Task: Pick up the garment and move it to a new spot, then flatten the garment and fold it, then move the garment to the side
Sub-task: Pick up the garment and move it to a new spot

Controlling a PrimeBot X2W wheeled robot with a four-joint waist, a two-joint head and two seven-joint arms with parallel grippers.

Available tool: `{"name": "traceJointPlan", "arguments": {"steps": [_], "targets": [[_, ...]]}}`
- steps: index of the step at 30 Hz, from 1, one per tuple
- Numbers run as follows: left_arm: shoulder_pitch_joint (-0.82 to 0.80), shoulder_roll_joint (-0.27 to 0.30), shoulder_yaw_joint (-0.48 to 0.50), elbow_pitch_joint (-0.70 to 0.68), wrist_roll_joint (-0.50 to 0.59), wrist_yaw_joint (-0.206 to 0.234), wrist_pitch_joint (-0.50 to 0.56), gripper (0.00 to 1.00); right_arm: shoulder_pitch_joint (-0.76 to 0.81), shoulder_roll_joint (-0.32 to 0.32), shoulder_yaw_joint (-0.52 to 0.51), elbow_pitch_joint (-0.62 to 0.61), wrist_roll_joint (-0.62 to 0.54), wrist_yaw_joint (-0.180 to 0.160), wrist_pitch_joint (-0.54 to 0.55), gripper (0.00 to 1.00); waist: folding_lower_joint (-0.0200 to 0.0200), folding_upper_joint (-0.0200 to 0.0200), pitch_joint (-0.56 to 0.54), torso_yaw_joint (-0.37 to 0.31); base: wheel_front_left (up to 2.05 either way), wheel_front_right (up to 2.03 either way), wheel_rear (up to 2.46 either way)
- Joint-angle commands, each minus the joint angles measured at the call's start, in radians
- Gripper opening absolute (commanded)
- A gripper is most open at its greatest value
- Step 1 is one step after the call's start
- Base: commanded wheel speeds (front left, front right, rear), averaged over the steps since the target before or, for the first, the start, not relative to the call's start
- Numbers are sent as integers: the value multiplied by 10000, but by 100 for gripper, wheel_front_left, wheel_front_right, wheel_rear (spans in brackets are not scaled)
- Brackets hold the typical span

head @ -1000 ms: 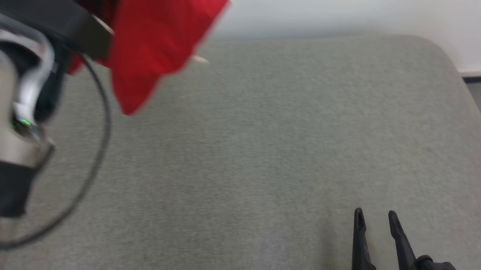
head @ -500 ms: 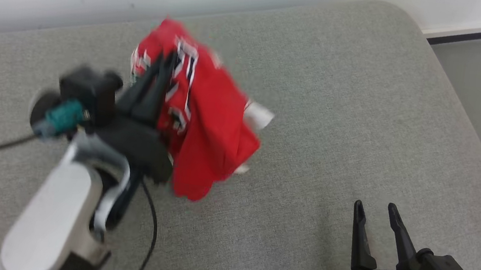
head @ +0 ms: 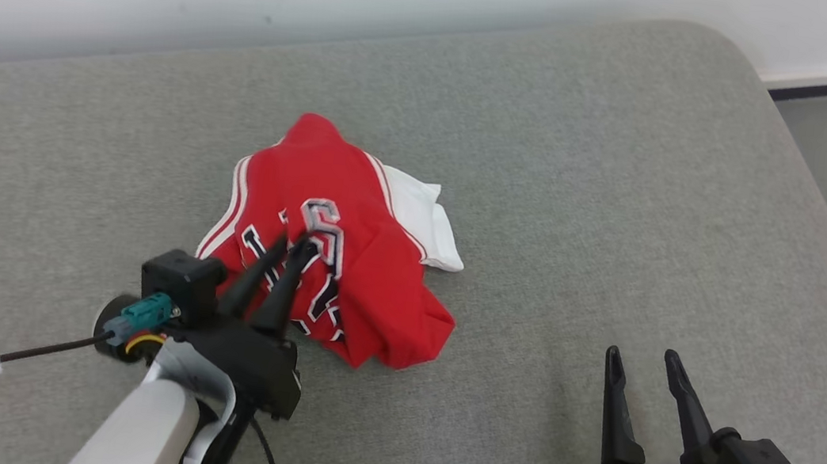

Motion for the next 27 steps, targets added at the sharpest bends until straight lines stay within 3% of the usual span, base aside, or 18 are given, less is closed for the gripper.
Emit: {"name": "traceJointPlan", "arguments": {"steps": [1,6,19,27], "targets": [[-152,77,63,-118,64,-18,-213,100,70,-3,-19,-55,-85,-21,-19,100,0,0,-214,231,0,0,0],[-151,409,315,-973,357,199,-1069,100,334,-6,-82,-187,-264,-21,-19,100,0,0,-695,701,0,0,0],[2100,1661,1307,-2101,837,866,-1729,100,648,-7,-82,-492,-567,-21,-17,100,0,0,-1429,1468,0,0,0],[3394,1500,1815,-2508,930,1006,-1794,100,868,-6,-219,-519,-666,-21,-17,100,0,0,-1517,1812,0,0,0]]}}
